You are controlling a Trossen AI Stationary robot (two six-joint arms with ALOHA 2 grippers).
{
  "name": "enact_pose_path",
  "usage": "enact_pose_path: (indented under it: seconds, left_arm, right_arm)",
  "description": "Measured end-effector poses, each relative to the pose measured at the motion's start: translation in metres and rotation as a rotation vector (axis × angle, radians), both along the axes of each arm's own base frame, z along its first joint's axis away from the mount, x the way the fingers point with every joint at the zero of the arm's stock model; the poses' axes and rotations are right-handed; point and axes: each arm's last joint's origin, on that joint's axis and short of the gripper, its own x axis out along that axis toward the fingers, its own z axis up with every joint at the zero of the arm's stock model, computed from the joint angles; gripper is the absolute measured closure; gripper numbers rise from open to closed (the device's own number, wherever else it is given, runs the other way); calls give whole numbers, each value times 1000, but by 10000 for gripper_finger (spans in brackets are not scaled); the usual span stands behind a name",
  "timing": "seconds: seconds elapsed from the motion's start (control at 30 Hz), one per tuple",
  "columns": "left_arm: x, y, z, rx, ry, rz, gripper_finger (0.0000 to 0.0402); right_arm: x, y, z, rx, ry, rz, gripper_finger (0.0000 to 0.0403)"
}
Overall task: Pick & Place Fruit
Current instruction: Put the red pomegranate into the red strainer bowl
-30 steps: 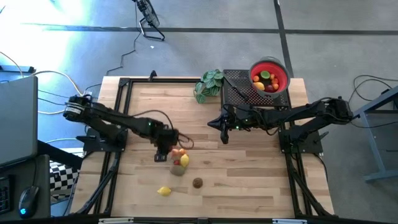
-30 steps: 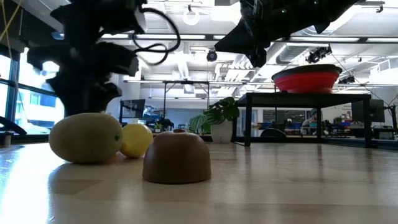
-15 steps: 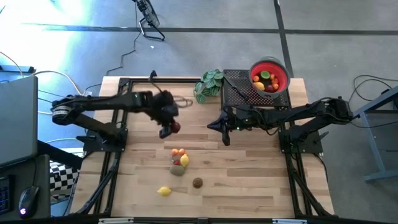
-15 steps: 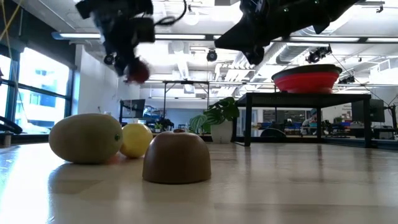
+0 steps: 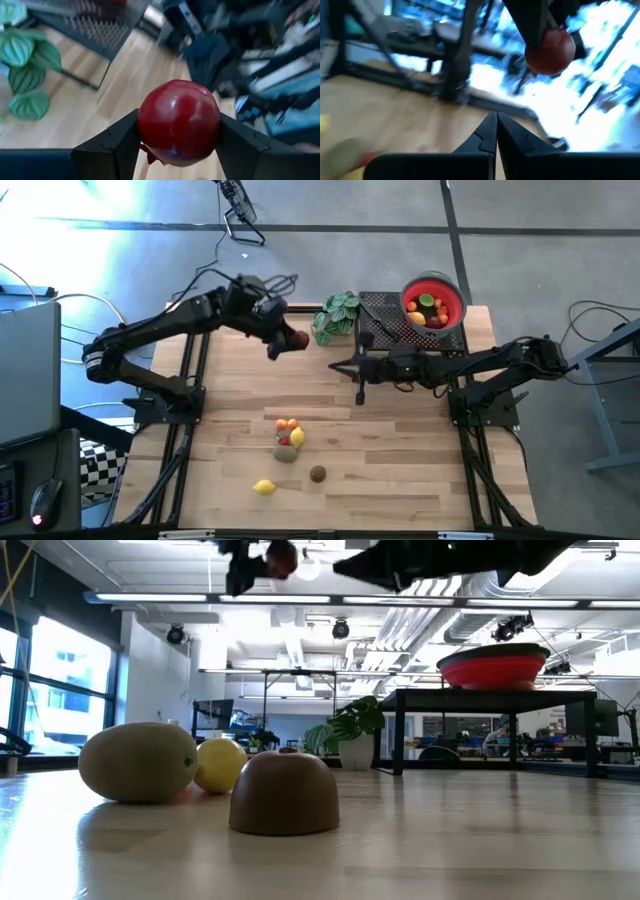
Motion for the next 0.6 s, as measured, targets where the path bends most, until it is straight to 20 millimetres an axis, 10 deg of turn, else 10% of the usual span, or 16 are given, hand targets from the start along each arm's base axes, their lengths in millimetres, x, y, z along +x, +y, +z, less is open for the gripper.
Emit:
enact_pose_path:
  seconds: [0.3, 0.6]
  left_arm:
    - [5, 0, 9, -130, -61, 27, 192]
    - [10, 2, 4, -156, -43, 24, 192]
  right_arm:
    - [-2, -2, 17, -291, -134, -115, 384]
    - [-2, 6, 21, -294, -176, -88, 216]
